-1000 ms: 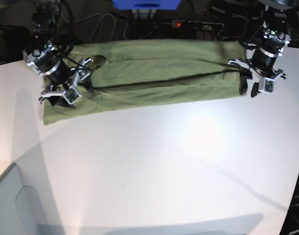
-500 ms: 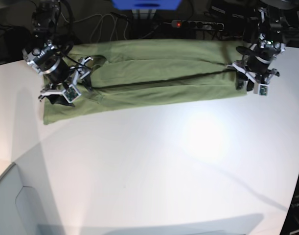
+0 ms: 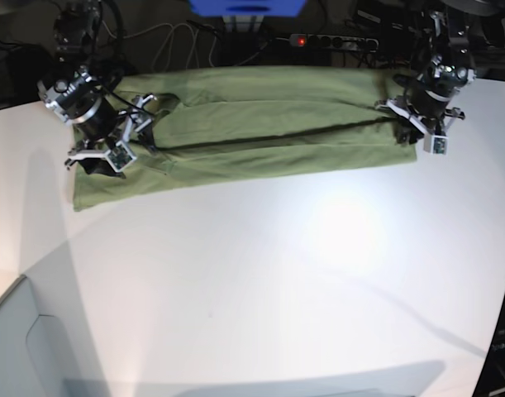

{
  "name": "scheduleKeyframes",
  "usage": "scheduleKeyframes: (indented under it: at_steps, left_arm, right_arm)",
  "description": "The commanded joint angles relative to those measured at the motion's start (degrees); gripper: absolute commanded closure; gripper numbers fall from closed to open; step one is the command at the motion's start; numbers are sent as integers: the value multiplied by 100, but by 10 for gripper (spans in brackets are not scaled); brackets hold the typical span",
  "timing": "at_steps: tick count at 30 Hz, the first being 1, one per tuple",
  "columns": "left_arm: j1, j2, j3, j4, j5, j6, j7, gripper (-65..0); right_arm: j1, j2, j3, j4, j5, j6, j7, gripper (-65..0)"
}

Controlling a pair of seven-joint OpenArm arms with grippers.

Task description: Fold the T-shirt properly

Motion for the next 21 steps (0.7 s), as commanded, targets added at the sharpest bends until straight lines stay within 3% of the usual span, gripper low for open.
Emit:
scheduleKeyframes:
  at_steps: [1,4,21]
  left_arm:
    - [-2,-24,-82,110,-35,5,-137,-48]
    - [-2,-24,-82,136,-35,5,-137,0]
    - [244,-208,-55,470,9,5,-146,0]
  right_arm:
    - [4,51,23,87,66,102,133,-396]
    - [-14,51,23,87,66,102,133,-396]
    - [-14,42,6,87,66,102,133,-396]
